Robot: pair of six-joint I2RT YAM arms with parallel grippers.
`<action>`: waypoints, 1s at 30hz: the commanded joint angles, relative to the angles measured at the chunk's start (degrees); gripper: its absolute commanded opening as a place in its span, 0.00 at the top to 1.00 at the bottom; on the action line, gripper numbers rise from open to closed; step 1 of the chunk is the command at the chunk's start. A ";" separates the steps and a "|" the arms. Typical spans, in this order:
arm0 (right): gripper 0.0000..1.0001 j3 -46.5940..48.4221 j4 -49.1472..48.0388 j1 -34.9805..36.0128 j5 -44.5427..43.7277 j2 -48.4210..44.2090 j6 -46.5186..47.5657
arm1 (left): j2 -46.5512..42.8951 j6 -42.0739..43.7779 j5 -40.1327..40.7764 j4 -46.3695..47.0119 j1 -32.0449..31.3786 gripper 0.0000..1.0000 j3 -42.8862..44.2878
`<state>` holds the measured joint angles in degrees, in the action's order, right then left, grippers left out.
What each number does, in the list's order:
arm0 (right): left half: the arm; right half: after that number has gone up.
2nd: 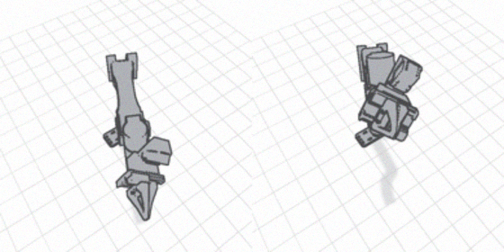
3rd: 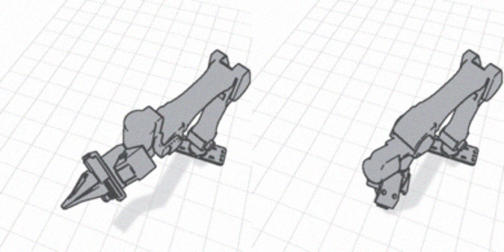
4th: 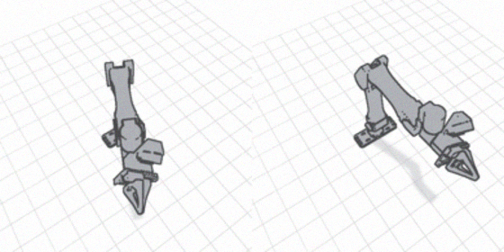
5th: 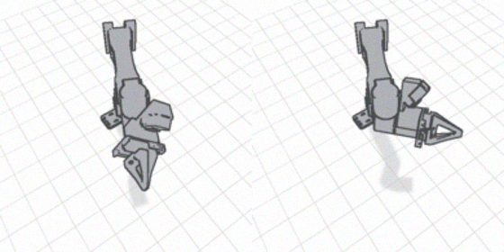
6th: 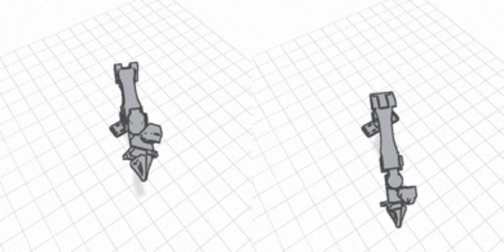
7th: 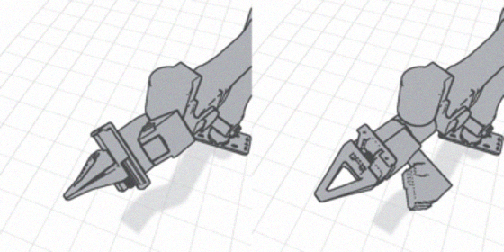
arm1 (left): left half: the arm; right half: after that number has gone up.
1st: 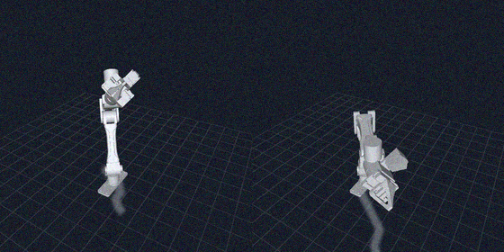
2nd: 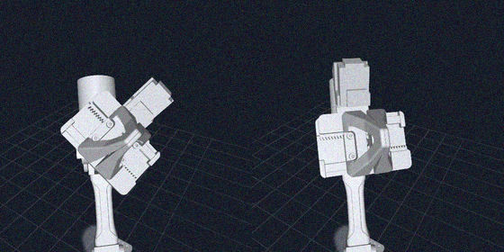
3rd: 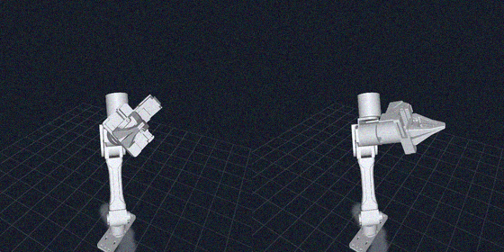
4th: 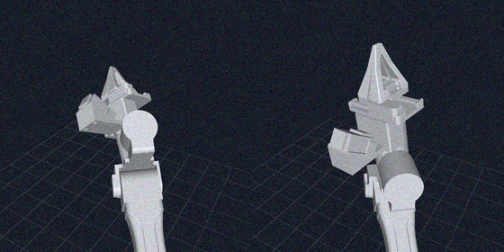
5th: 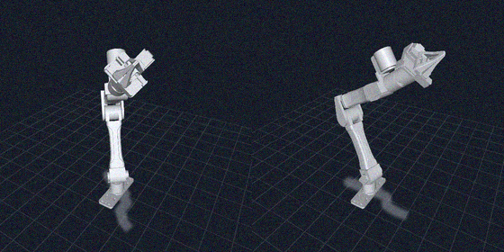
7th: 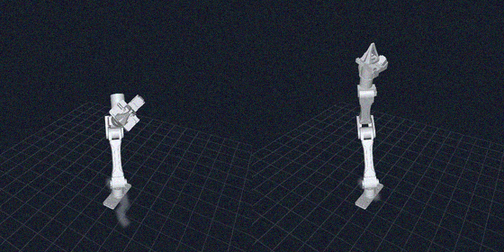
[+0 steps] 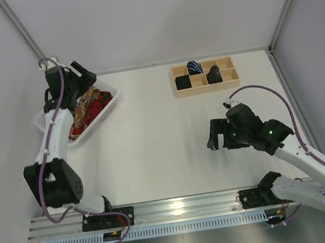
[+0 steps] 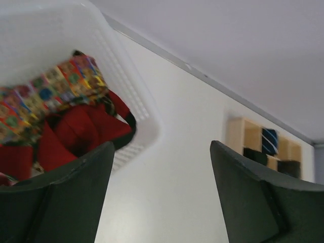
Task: Roll the ties
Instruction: Grab a tie with the left arm
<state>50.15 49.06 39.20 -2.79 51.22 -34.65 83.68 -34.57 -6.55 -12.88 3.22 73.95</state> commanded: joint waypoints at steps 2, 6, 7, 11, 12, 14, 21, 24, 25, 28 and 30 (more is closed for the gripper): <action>0.00 1.88 -2.82 -6.84 6.20 2.64 6.96 | 11.57 14.43 10.14 -10.48 0.73 0.19 14.51; 0.01 1.53 -5.28 -17.37 14.02 6.16 9.77 | 19.67 21.28 12.70 -11.03 0.56 0.37 20.78; 0.01 1.53 -5.64 -18.45 14.91 6.87 10.13 | 20.99 24.86 14.26 -10.41 0.03 0.37 21.58; 0.01 2.49 -6.96 -21.97 18.86 10.21 11.36 | 26.18 33.65 15.68 -10.06 -1.55 0.30 25.00; 0.01 2.84 -7.22 -22.15 19.74 11.34 11.45 | 27.92 35.86 17.08 -9.62 -2.60 0.29 25.62; 0.01 3.20 -7.40 -22.59 20.28 12.32 11.71 | 30.21 41.04 19.63 -9.00 -2.78 0.28 26.85; 0.01 4.25 -7.48 -23.64 21.77 14.61 12.07 | 34.09 44.06 28.68 -6.98 -5.51 0.37 26.86; 0.01 4.25 -7.66 -23.99 22.03 15.13 11.80 | 35.15 45.11 31.50 -7.33 -5.77 0.40 26.77; 0.01 4.25 -7.75 -24.08 22.21 15.22 11.80 | 35.41 45.20 32.55 -7.33 -5.77 0.41 26.68; 0.01 3.73 -8.10 -24.35 22.74 15.31 11.36 | 35.76 46.34 33.71 -6.28 -5.77 0.42 26.33; 0.01 3.38 -8.63 -24.35 23.18 15.31 11.28 | 36.81 46.78 33.36 -6.45 -5.77 0.44 27.20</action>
<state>52.21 42.33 15.14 18.79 66.54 -23.70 119.31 9.28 24.03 -21.30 -2.70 99.13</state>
